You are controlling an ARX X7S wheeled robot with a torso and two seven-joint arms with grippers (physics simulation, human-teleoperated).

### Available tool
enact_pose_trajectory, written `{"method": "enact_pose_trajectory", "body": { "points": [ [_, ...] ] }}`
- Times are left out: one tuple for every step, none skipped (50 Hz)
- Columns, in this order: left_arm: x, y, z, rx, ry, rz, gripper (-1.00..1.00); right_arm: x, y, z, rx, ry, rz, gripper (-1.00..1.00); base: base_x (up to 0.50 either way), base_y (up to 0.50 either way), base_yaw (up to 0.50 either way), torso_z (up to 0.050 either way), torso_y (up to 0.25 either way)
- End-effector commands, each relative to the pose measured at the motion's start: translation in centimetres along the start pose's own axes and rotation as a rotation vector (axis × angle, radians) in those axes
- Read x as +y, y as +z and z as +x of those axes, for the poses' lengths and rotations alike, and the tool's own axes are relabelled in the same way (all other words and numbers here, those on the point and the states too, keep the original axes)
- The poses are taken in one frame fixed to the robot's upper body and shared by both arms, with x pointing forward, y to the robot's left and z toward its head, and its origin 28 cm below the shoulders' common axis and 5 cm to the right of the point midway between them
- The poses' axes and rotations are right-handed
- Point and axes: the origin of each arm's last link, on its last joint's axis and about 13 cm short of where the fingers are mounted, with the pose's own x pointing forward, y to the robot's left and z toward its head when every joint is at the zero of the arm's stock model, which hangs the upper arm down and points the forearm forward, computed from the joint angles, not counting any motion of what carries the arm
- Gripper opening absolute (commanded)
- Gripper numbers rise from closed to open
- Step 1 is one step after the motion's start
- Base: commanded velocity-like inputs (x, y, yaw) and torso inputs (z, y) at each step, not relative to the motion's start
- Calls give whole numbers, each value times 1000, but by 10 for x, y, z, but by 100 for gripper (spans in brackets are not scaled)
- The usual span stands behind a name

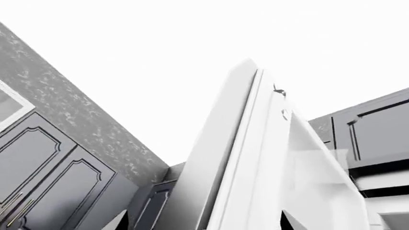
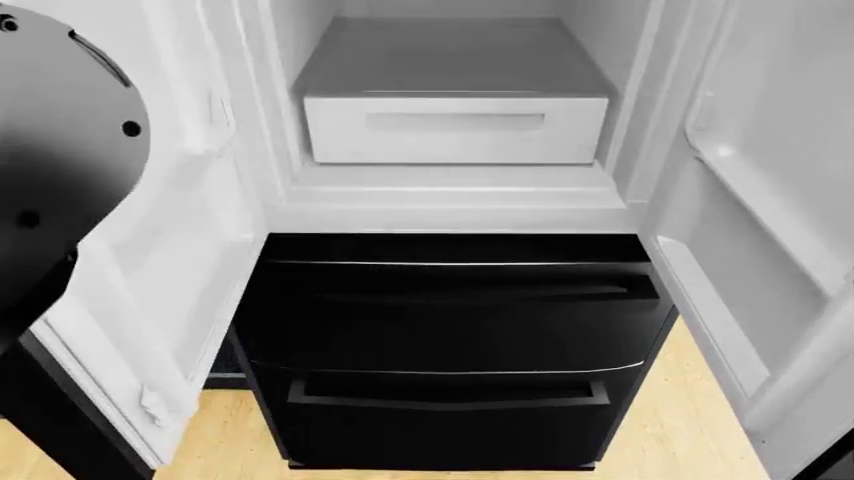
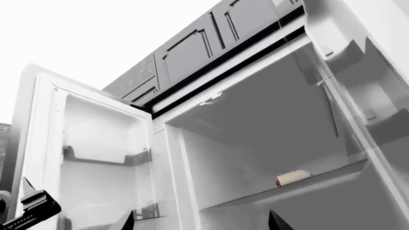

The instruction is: Open the fridge doors

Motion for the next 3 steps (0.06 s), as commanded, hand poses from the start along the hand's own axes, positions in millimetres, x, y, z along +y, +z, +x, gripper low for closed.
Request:
{"method": "enact_pose_trajectory", "body": {
  "points": [
    [7, -6, 6, -53, 34, 60, 100, 1, 0, 1, -1, 2, -1, 100, 0, 0, 0, 0, 0],
    [7, -5, 5, -57, 21, 56, 100, 1, 0, 1, -2, 3, -1, 100, 0, 0, 0, 0, 0],
    [7, -4, 5, -61, 5, 53, 100, 1, 0, 1, -2, 2, -1, 100, 0, 0, 0, 0, 0]
  ]
}}
